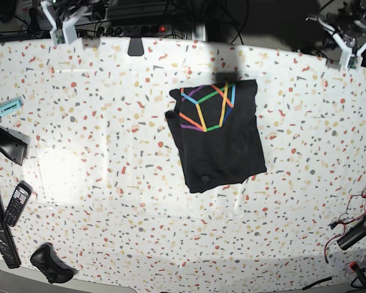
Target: Fold the T-shirt properly
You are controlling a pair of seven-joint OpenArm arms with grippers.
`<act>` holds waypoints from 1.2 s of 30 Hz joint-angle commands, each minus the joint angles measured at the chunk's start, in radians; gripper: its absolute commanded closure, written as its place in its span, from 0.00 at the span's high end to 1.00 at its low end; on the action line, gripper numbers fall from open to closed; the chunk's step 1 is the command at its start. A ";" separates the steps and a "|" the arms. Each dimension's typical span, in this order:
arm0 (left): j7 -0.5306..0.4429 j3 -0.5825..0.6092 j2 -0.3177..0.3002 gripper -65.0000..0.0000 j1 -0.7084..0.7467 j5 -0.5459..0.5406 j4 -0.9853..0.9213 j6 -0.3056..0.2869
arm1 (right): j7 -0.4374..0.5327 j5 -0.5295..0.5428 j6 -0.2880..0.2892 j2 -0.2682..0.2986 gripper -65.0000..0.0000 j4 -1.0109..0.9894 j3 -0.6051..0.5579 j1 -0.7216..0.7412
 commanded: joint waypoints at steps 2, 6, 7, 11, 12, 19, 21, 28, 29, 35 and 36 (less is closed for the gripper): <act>-0.028 -0.008 -0.008 0.00 0.051 -0.007 0.011 0.000 | -0.002 0.012 0.005 -0.007 0.00 -0.002 0.006 -0.026; -0.056 -0.006 -0.005 0.00 0.108 -0.007 -0.053 0.000 | -0.008 0.008 0.006 -0.011 0.00 -0.097 0.006 -0.029; -0.061 -0.006 -0.005 0.00 0.111 -0.007 -0.088 0.000 | -0.005 0.003 0.008 -0.011 0.00 -0.137 0.006 -0.026; -0.169 -0.006 -0.005 0.00 0.111 -0.007 -0.298 -0.005 | 0.051 -0.030 0.045 0.025 0.00 -0.358 0.005 0.016; -0.216 -0.006 -0.005 0.00 0.108 -0.007 -0.359 -0.014 | 0.066 -0.033 0.048 0.046 0.00 -0.425 0.003 0.032; -0.298 -0.006 0.044 0.00 -0.044 0.050 -0.792 -0.054 | 0.109 -0.032 0.025 0.196 0.00 -0.939 0.001 0.224; -0.336 -0.006 0.061 0.00 -0.094 0.070 -0.905 -0.053 | 0.135 -0.033 0.011 0.225 0.00 -1.083 0.001 0.288; -0.470 -0.006 0.114 0.00 -0.272 0.212 -1.192 -0.053 | 0.297 -0.042 0.011 0.294 0.00 -1.485 0.001 0.487; -0.471 -0.006 0.118 0.00 -0.297 0.212 -1.217 -0.053 | 0.309 -0.050 0.011 0.299 0.00 -1.522 0.000 0.514; -0.471 -0.006 0.158 0.00 -0.422 0.276 -1.323 -0.053 | 0.397 -0.179 -0.002 0.301 0.00 -1.653 -0.096 0.641; -0.475 -0.006 0.167 0.00 -0.437 0.288 -1.337 -0.053 | 0.419 -0.190 -0.020 0.301 0.00 -1.666 -0.138 0.655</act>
